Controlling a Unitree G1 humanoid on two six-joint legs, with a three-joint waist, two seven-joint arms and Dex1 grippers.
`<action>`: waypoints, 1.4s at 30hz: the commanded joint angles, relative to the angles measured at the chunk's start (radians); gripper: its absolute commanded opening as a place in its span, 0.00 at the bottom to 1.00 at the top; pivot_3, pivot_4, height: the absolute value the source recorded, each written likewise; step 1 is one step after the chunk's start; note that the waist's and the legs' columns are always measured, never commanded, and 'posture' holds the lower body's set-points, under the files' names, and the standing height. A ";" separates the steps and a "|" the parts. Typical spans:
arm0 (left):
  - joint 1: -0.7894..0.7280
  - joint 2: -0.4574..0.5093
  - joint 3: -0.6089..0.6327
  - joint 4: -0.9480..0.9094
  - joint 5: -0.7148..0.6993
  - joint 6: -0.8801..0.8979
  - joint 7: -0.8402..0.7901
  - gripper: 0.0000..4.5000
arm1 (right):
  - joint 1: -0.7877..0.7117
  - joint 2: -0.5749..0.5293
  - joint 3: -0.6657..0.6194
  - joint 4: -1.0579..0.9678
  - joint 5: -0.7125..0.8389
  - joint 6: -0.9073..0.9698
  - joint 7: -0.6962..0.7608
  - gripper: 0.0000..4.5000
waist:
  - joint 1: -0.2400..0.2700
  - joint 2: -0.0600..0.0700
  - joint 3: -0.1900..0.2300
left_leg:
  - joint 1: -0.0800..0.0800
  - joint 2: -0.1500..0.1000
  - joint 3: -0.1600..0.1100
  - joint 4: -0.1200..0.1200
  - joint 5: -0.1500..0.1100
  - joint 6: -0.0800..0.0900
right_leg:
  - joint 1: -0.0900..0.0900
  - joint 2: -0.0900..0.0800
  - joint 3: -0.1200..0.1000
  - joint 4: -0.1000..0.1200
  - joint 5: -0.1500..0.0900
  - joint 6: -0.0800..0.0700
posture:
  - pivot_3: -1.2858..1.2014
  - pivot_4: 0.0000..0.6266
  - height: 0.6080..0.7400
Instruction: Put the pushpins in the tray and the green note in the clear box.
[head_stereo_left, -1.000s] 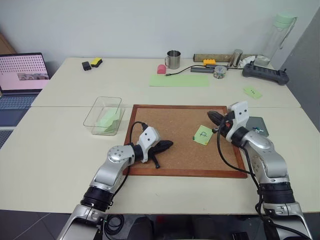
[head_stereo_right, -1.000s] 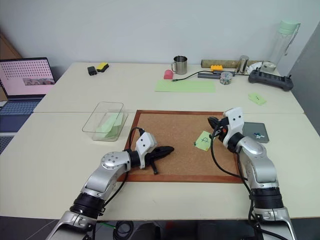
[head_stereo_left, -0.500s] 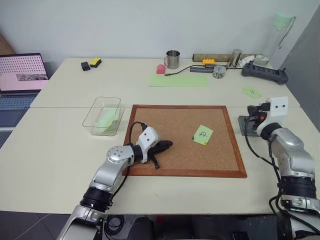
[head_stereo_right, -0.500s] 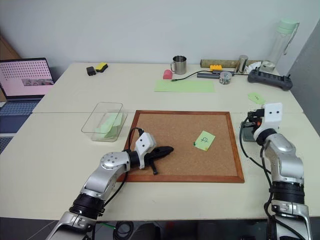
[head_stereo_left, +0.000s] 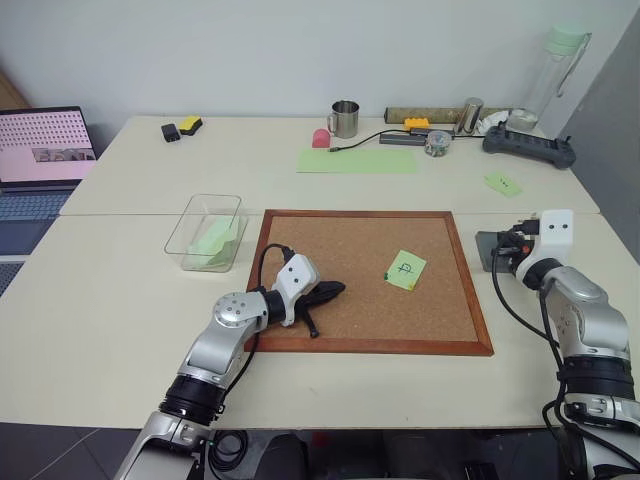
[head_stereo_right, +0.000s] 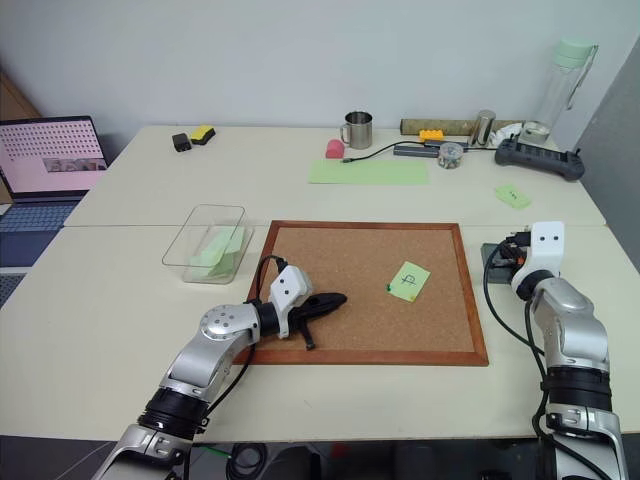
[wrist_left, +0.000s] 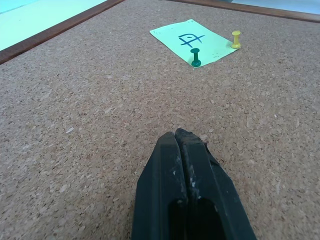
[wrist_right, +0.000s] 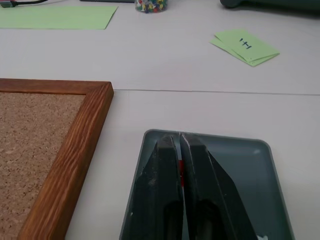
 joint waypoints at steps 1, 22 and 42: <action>0.037 0.019 -0.028 0.039 0.035 0.020 -0.005 0.00 | 0.003 -0.006 -0.034 -0.011 0.011 -0.003 -0.011 0.18 | 0.000 0.000 0.000 | 0.000 0.000 0.000 0.000 0.000 0.000 | 0.000 0.000 0.000 0.000 0.000 0.000 | 0.52 0.24 1.00; 0.028 0.017 -0.033 0.041 0.041 0.022 -0.005 0.00 | 0.016 -0.022 -0.011 -0.005 -0.049 -0.065 -0.025 0.99 | 0.000 0.000 0.000 | 0.000 0.000 0.000 0.000 0.000 0.000 | 0.000 0.000 0.000 0.000 0.000 0.000 | 0.52 0.24 1.00; 0.031 0.020 -0.030 0.037 0.039 0.024 0.000 0.00 | -0.011 -0.028 0.006 0.104 -0.098 -0.123 -0.024 0.99 | 0.000 0.000 0.000 | 0.000 0.000 0.000 0.000 0.000 0.000 | 0.000 0.000 0.000 -0.001 0.000 0.000 | 0.52 0.24 1.00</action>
